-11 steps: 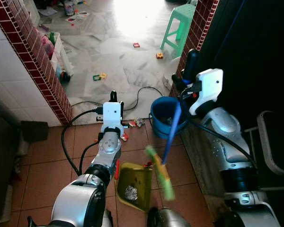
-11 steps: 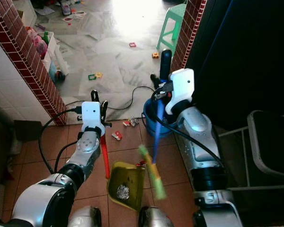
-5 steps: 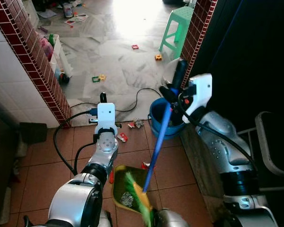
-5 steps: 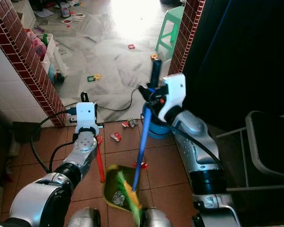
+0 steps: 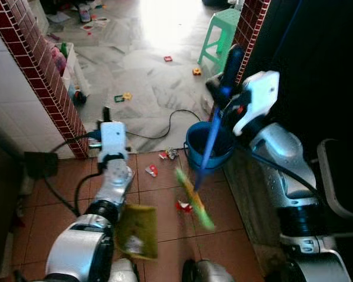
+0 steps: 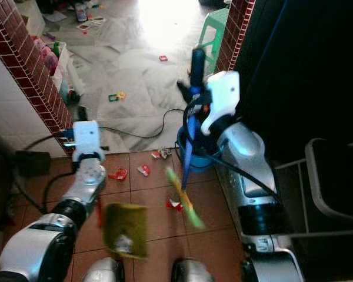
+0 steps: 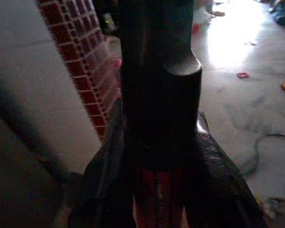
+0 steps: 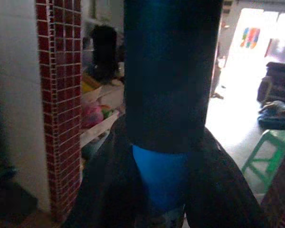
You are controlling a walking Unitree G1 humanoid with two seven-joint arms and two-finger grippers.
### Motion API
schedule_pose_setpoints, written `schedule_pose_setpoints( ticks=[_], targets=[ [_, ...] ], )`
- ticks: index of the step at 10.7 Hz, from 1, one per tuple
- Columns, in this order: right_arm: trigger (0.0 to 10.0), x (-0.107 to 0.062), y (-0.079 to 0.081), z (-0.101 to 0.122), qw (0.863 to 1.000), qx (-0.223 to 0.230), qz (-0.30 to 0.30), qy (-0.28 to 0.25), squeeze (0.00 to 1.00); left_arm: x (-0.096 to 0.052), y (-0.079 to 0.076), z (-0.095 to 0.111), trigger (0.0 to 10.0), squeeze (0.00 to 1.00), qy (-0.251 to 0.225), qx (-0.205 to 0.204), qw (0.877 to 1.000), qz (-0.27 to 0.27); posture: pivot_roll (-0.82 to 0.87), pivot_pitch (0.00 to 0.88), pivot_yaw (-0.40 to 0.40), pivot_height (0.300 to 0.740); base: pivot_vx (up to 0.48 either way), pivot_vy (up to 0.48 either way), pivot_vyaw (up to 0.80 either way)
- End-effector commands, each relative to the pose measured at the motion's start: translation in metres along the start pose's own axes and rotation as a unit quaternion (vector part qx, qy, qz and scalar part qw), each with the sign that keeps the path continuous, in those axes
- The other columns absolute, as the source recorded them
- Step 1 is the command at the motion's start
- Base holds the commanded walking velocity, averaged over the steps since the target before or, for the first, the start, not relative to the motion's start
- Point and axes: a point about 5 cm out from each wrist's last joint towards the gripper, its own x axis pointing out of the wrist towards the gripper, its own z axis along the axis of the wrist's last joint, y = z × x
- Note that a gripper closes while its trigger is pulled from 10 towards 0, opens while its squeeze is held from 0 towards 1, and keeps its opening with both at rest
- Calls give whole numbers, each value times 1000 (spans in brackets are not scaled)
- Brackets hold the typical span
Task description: Sweep floor
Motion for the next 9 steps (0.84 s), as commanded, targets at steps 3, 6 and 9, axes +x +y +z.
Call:
schedule_pose_setpoints(
  ticks=[3, 6, 9],
  targets=[
    [10000, 2, -7, -7, 998, -42, -36, -12, 0, -8, -3, -10, 10000, 0, 27, -5, 999, 22, -96, 114, -21, 740, 0, 0, 0],
    [10000, -1, 20, -45, 998, -56, -2, 15, 0, -20, -14, -25, 10000, 0, 107, -84, 990, 36, -57, 193, 3, 740, 0, 0, 0],
    [10000, -2, 60, -68, 995, 67, 66, 43, 0, -30, -21, -35, 10000, 0, 121, -86, 989, -5, -45, 202, 11, 740, 0, 0, 0]
  ],
)
